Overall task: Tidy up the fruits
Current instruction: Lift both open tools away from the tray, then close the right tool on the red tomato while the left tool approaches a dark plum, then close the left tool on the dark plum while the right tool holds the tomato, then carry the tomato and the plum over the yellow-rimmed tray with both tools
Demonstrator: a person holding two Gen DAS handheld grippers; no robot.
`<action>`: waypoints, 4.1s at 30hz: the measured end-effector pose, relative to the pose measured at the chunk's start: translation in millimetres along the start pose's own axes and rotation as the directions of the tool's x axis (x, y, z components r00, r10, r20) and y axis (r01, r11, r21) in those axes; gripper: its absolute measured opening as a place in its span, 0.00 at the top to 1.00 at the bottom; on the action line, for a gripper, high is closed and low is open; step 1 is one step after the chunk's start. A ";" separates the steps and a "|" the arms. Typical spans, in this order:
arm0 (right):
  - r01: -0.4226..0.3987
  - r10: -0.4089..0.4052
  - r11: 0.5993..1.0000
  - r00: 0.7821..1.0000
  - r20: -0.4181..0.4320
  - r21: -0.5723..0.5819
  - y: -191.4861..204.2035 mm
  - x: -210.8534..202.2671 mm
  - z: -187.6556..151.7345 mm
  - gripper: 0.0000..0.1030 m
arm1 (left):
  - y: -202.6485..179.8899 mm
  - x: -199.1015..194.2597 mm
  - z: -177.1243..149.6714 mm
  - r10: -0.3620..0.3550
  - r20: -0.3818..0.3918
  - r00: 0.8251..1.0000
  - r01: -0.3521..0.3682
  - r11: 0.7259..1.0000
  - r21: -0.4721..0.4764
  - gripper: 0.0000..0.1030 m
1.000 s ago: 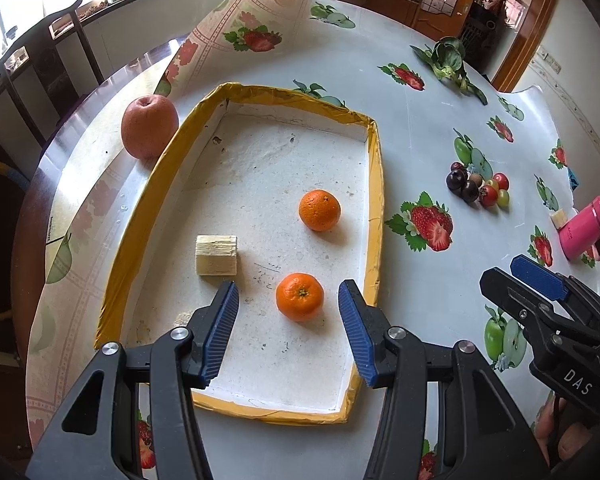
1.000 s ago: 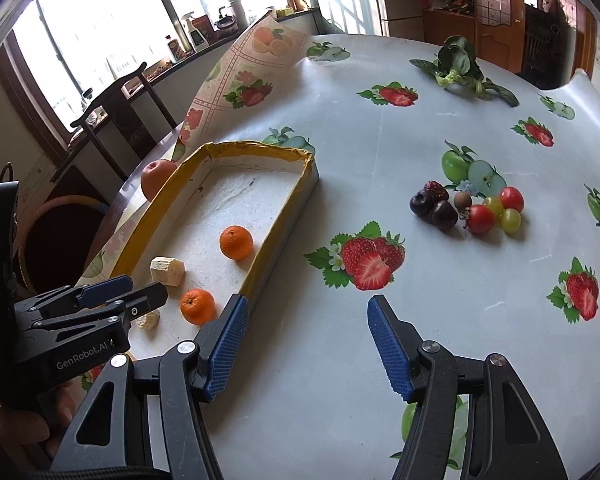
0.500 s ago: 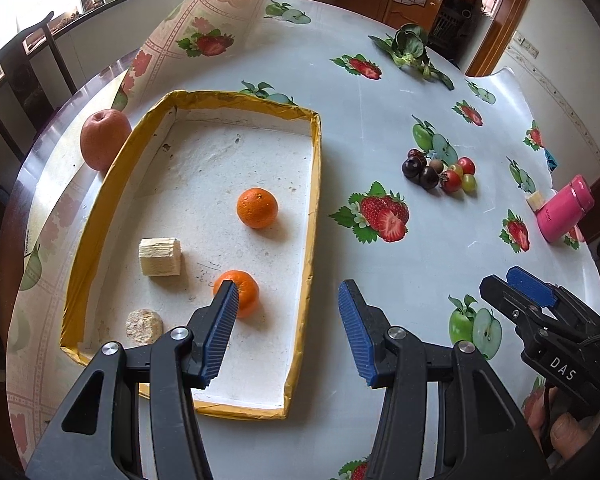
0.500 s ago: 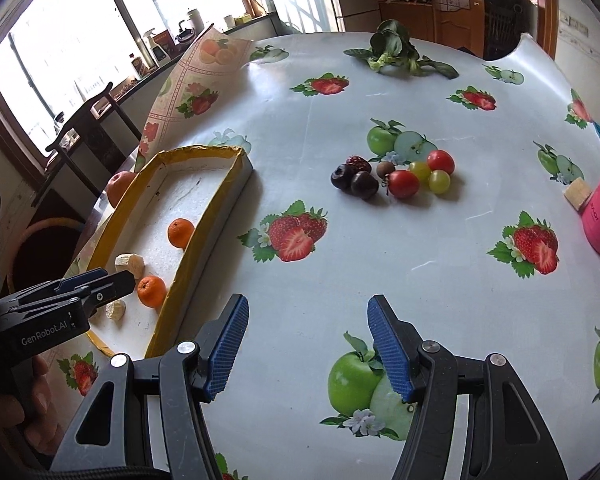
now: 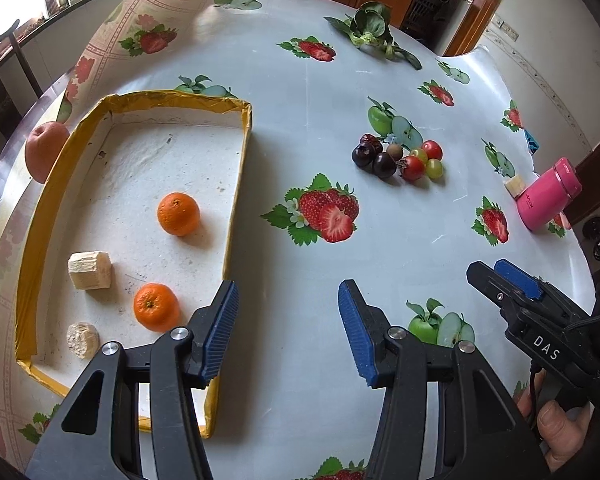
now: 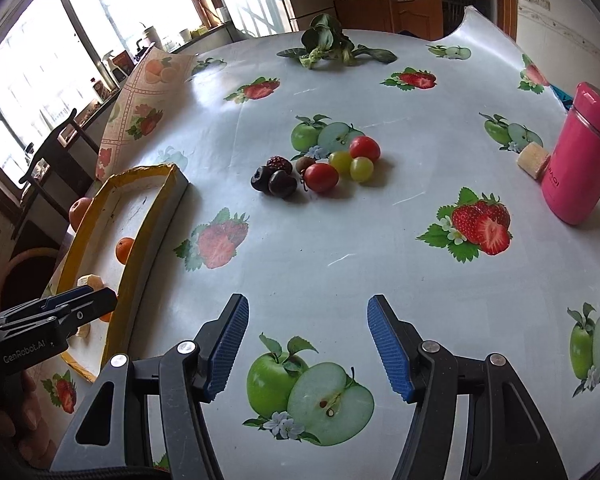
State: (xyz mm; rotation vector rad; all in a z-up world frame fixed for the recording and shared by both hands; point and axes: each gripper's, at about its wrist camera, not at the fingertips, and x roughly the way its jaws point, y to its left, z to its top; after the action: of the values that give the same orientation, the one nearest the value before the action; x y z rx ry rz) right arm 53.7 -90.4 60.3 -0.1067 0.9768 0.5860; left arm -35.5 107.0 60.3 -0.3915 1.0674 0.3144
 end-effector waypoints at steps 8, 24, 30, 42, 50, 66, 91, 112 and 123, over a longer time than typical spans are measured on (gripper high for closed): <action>0.027 -0.028 0.999 0.999 0.021 0.047 -25.9 22.8 39.3 0.39 | -20.3 28.2 32.5 -0.031 -0.007 0.999 0.031 1.000 0.000 0.51; 0.031 -0.038 0.987 0.998 0.046 0.155 -62.0 97.7 127.4 0.40 | -46.1 97.6 102.0 -0.093 -0.020 0.995 0.092 0.995 -0.047 0.51; 0.025 -0.026 0.987 1.000 0.005 0.157 -68.2 126.3 129.1 0.54 | -50.9 116.3 109.2 -0.107 -0.032 0.994 0.106 0.993 -0.054 0.51; -0.017 0.008 0.987 0.998 0.055 0.162 -71.1 103.0 118.7 0.68 | -37.0 132.0 117.1 -0.185 -0.006 0.983 0.183 0.975 -0.122 0.52; -0.036 0.023 0.981 0.997 0.071 0.191 -70.2 77.2 102.3 0.68 | -48.7 125.3 113.4 -0.193 -0.001 0.981 0.193 0.980 -0.040 0.81; -0.029 0.015 0.981 0.997 0.073 0.192 -65.5 50.5 86.5 0.68 | -50.1 119.4 107.5 -0.167 -0.019 0.986 0.168 0.986 0.024 0.84; -0.063 0.057 0.995 0.996 0.074 0.078 3.4 -10.1 40.8 0.68 | 2.7 -3.0 25.3 -0.127 0.058 0.990 0.127 0.992 -0.002 0.84; -0.090 0.091 0.995 0.995 0.038 -0.030 64.1 -34.5 -0.1 0.68 | 48.9 -55.1 1.6 -0.046 0.128 0.991 0.050 0.998 -0.028 0.84; -0.118 0.120 0.990 0.993 0.022 -0.081 94.8 -30.8 -3.1 0.68 | 74.2 -57.8 -4.4 -0.012 0.123 0.992 0.021 0.998 -0.067 0.84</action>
State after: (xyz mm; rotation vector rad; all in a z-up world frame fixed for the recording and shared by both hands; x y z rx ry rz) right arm -10.1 -24.6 99.6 -0.1120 0.9386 0.7349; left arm -97.0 167.3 98.3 -0.4368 0.9343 0.3565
